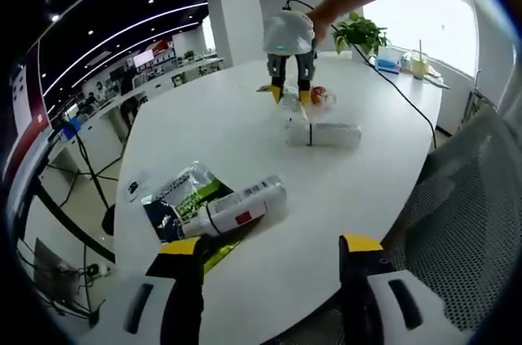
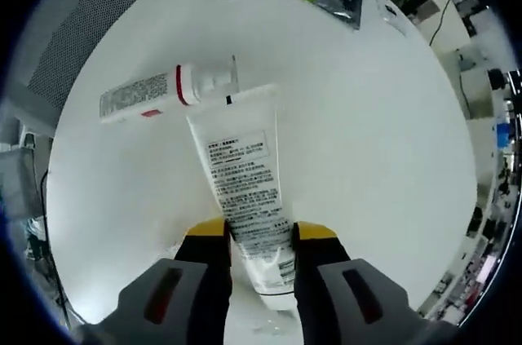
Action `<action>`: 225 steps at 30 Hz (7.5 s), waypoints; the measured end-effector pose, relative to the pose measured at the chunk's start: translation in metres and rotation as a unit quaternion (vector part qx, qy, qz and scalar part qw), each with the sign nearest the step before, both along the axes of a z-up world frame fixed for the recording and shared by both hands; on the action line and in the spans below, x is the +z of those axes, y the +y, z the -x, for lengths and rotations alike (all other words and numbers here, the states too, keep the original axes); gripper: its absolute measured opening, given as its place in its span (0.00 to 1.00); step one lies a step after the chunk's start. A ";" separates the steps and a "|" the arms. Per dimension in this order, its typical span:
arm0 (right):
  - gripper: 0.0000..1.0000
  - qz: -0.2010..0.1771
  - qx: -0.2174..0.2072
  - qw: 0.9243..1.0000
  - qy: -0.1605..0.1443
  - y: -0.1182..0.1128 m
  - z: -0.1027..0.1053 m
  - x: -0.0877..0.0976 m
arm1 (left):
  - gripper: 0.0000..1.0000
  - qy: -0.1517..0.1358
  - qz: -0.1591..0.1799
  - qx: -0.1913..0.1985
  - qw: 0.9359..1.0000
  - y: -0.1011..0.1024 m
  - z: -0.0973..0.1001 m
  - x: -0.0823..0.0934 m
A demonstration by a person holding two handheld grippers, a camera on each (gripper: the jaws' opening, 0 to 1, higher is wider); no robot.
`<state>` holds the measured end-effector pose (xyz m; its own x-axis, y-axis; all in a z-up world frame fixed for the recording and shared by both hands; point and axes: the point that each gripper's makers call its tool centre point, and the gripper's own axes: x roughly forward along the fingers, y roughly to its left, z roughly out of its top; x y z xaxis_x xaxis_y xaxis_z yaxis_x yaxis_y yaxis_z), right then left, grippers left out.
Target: Arrange the skincare products in the storage area until every visible bottle or jar stands upright without overlapping.
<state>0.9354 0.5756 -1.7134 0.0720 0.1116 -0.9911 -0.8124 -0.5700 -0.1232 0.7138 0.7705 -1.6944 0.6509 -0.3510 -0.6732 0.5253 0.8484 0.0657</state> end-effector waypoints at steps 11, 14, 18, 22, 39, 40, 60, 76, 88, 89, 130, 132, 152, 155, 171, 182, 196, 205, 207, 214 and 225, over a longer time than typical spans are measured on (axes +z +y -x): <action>0.25 -0.081 -0.045 0.996 -0.007 0.018 0.005 0.026 | 0.68 0.003 -0.001 -0.002 1.000 0.000 0.001 -0.001; 0.25 -0.100 -0.057 0.993 -0.008 0.021 0.005 0.034 | 0.68 0.004 -0.002 -0.001 1.000 0.001 0.001 -0.001; 0.25 -0.144 -0.099 0.985 0.000 0.028 0.010 0.048 | 0.66 0.001 -0.001 0.001 1.000 0.002 0.000 0.001; 0.25 -0.193 -0.134 0.972 0.008 0.033 0.020 0.063 | 0.66 0.002 -0.003 0.000 1.000 0.002 0.000 0.001; 0.25 -0.348 -0.261 0.899 0.052 0.043 0.105 0.115 | 0.63 -0.012 -0.002 -0.013 1.000 -0.001 -0.001 0.008; 0.25 -0.355 -0.271 0.893 0.056 0.043 0.108 0.117 | 0.63 -0.012 -0.002 -0.014 1.000 -0.001 -0.001 0.008; 0.27 -0.474 -0.379 0.790 0.084 0.025 0.169 0.151 | 0.66 -0.025 -0.018 -0.047 0.998 -0.023 -0.003 0.041; 0.28 -0.541 -0.444 0.702 0.133 0.018 0.227 0.160 | 0.69 -0.040 -0.020 -0.107 0.993 -0.049 0.005 0.048; 0.29 -0.538 -0.453 0.699 0.133 0.015 0.241 0.145 | 0.80 -0.075 0.238 0.030 0.968 -0.056 -0.034 0.136; 0.29 -0.538 -0.446 0.703 0.132 0.019 0.244 0.146 | 0.84 -0.072 0.293 0.049 0.952 -0.061 -0.038 0.148; 0.30 -0.550 -0.473 0.558 0.403 0.057 0.280 0.180 | 0.97 0.187 0.771 0.046 0.606 -0.145 0.000 0.216; 0.30 -0.541 -0.469 0.548 0.431 0.058 0.285 0.183 | 0.94 0.194 0.763 0.024 0.616 -0.151 0.007 0.216; 0.30 -0.495 -0.459 0.480 0.561 0.059 0.299 0.196 | 0.58 0.169 0.644 -0.123 0.736 -0.189 0.050 0.199; 0.30 -0.488 -0.459 0.476 0.569 0.060 0.301 0.196 | 0.58 0.168 0.634 -0.125 0.744 -0.191 0.051 0.196; 0.31 -0.452 -0.473 0.455 0.604 0.064 0.304 0.187 | 0.42 0.134 0.602 -0.121 0.778 -0.183 0.046 0.192; 0.30 -0.458 -0.467 0.460 0.601 0.068 0.303 0.184 | 0.41 0.147 0.611 -0.092 0.772 -0.177 0.042 0.186; 0.31 -0.492 -0.466 0.531 0.508 0.070 0.296 0.166 | 0.40 0.136 0.572 -0.035 0.808 -0.177 0.025 0.167; 0.30 -0.517 -0.485 0.590 0.387 0.065 0.277 0.151 | 0.40 0.109 0.525 0.035 0.843 -0.178 0.007 0.152; 0.30 -0.524 -0.484 0.599 0.363 0.063 0.273 0.151 | 0.40 0.104 0.519 0.044 0.847 -0.177 0.004 0.151; 0.26 -0.526 -0.492 0.610 0.330 0.059 0.268 0.150 | 0.40 0.092 0.516 0.093 0.847 -0.174 -0.002 0.150; 0.20 -0.514 -0.499 0.624 0.314 0.052 0.269 0.146 | 0.41 0.074 0.482 0.060 0.871 -0.182 0.004 0.149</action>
